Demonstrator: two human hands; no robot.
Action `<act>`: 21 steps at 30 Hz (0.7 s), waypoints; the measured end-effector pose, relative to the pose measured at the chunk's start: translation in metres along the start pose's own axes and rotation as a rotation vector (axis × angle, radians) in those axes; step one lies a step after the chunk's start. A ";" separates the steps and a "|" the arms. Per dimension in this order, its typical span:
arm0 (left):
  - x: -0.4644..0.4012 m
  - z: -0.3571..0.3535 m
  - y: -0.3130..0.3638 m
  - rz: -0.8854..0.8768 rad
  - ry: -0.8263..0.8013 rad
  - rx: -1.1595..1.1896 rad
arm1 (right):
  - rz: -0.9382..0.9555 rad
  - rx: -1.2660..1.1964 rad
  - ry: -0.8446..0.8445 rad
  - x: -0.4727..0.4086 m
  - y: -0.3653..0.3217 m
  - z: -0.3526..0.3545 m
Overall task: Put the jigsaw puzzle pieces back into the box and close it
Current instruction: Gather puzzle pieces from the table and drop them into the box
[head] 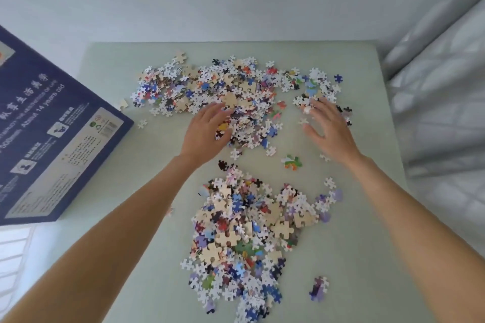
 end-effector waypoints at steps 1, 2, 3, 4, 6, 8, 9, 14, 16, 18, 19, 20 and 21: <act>-0.018 -0.007 -0.004 0.041 -0.016 -0.039 | -0.041 0.045 0.022 -0.017 0.022 0.003; -0.032 -0.014 -0.007 0.081 -0.035 -0.068 | -0.108 0.070 0.043 -0.030 0.041 0.006; -0.040 -0.018 -0.010 0.111 -0.052 -0.091 | -0.181 0.080 0.065 -0.040 0.055 0.010; -0.049 -0.023 -0.012 0.130 -0.075 -0.103 | -0.254 0.075 0.086 -0.053 0.068 0.012; -0.057 -0.033 -0.015 0.131 -0.123 -0.101 | -0.344 0.060 0.096 -0.076 0.084 0.012; -0.056 -0.040 -0.019 0.102 -0.143 -0.118 | -0.374 0.089 0.075 -0.093 0.089 0.010; -0.055 -0.043 -0.019 0.086 -0.147 -0.126 | -0.368 0.102 0.055 -0.100 0.089 0.009; -0.050 -0.039 -0.015 0.049 -0.186 -0.075 | -0.076 0.039 -0.216 -0.110 0.029 -0.027; -0.042 -0.034 -0.008 0.027 -0.211 -0.031 | 0.061 0.029 -0.337 -0.086 -0.003 -0.051; -0.027 -0.027 0.003 -0.005 -0.201 0.045 | 0.147 0.028 -0.406 -0.047 -0.026 -0.069; -0.020 -0.024 0.008 -0.018 -0.201 0.082 | 0.171 0.026 -0.427 -0.028 -0.035 -0.076; -0.008 -0.021 0.015 -0.038 -0.214 0.104 | 0.192 0.017 -0.452 -0.005 -0.046 -0.081; 0.005 -0.021 0.022 -0.060 -0.231 0.111 | 0.219 0.004 -0.480 0.018 -0.056 -0.085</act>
Point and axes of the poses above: each hand's wrist, its own x-axis away from the middle knuckle, its own z-axis out of the back of the hand, y = z × x, the point moved 4 cm from there along -x, towards the middle knuckle, and after that the axes turned 12 degrees about -x, right-handed, at the moved point
